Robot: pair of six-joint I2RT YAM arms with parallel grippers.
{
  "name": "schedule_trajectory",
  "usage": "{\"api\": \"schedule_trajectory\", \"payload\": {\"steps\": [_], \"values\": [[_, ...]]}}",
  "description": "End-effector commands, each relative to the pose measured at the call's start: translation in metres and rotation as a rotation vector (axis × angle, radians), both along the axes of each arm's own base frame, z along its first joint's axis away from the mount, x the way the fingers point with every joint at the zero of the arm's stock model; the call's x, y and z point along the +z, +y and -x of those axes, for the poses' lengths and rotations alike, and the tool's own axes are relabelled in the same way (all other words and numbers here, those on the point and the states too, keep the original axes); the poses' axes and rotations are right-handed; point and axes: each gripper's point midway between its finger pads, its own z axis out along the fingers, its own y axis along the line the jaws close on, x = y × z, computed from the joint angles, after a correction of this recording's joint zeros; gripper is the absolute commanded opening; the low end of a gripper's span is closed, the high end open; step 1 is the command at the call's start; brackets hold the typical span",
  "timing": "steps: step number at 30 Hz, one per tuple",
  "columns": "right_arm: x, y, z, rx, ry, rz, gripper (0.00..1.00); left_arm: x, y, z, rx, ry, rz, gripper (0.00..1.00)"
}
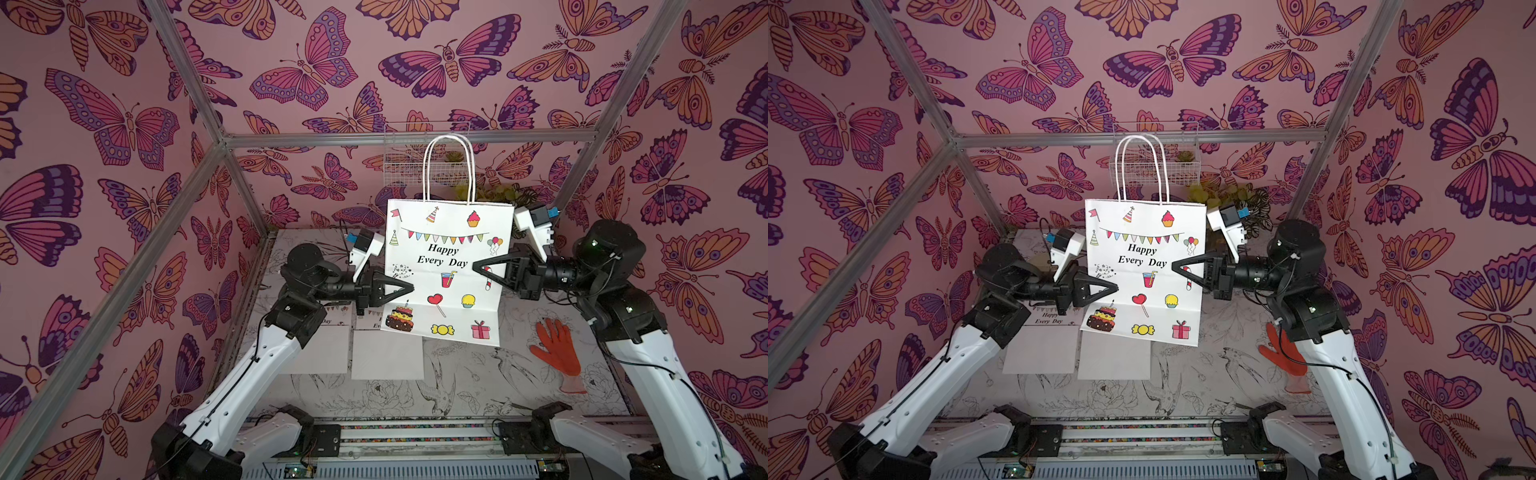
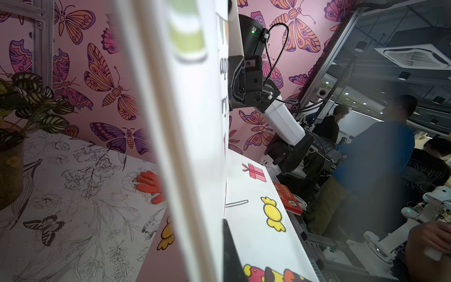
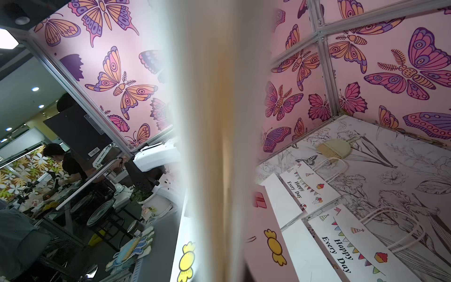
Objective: Put away the paper bag
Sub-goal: Press the paper bag.
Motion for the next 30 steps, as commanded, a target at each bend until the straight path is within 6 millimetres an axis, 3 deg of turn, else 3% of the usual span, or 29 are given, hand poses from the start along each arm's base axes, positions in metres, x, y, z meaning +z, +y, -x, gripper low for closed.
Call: {"api": "schedule_trajectory", "payload": {"steps": [1,3,6,7,9,11,13,14,19,20,22,23,25,27,29,30], "values": [[0.019,-0.001,0.001,-0.001,-0.063,-0.021,0.0,0.004,-0.001,-0.004,0.007,-0.018,0.002,0.0],[0.021,-0.001,0.0,-0.005,-0.071,-0.022,0.01,0.004,-0.001,-0.003,0.006,-0.018,0.002,0.0],[0.025,-0.001,-0.001,-0.011,-0.08,-0.024,0.43,0.005,0.001,0.0,0.006,-0.026,0.005,0.0],[0.027,-0.001,-0.002,-0.011,-0.083,-0.025,0.49,0.005,0.001,0.002,0.005,-0.031,0.005,0.0],[0.033,-0.004,-0.003,-0.018,-0.096,-0.027,0.52,0.005,0.002,0.003,0.008,-0.035,0.003,0.0],[0.041,-0.007,-0.003,-0.03,-0.112,-0.029,0.43,0.004,0.002,0.002,0.009,-0.034,0.0,0.0],[0.047,-0.01,-0.003,-0.041,-0.133,-0.033,0.1,0.003,0.002,0.001,0.018,-0.037,-0.004,0.0],[0.049,-0.01,-0.002,-0.041,-0.141,-0.034,0.0,0.002,0.002,0.0,0.024,-0.033,-0.007,0.0],[0.049,-0.008,-0.002,-0.013,-0.13,-0.04,0.0,0.001,0.004,-0.001,0.033,-0.034,-0.01,0.0],[0.049,-0.008,-0.002,-0.013,-0.131,-0.039,0.03,0.0,0.004,-0.001,0.033,-0.034,-0.011,0.0],[0.049,-0.01,-0.003,-0.02,-0.133,-0.038,0.41,0.001,0.005,-0.001,0.039,-0.037,-0.01,0.0],[0.051,-0.011,-0.003,-0.027,-0.138,-0.039,0.53,0.0,0.006,-0.002,0.042,-0.036,-0.011,0.0],[0.056,-0.015,-0.004,-0.048,-0.155,-0.043,0.62,0.0,0.006,-0.004,0.051,-0.037,-0.011,0.0],[0.063,-0.019,-0.005,-0.071,-0.177,-0.046,0.58,-0.001,0.006,-0.004,0.05,-0.033,-0.013,0.0],[0.069,-0.022,-0.007,-0.091,-0.198,-0.049,0.36,-0.002,0.006,-0.005,0.05,-0.028,-0.016,0.0],[0.072,-0.024,-0.009,-0.101,-0.204,-0.052,0.08,-0.002,0.006,-0.005,0.051,-0.028,-0.016,0.0]]}}
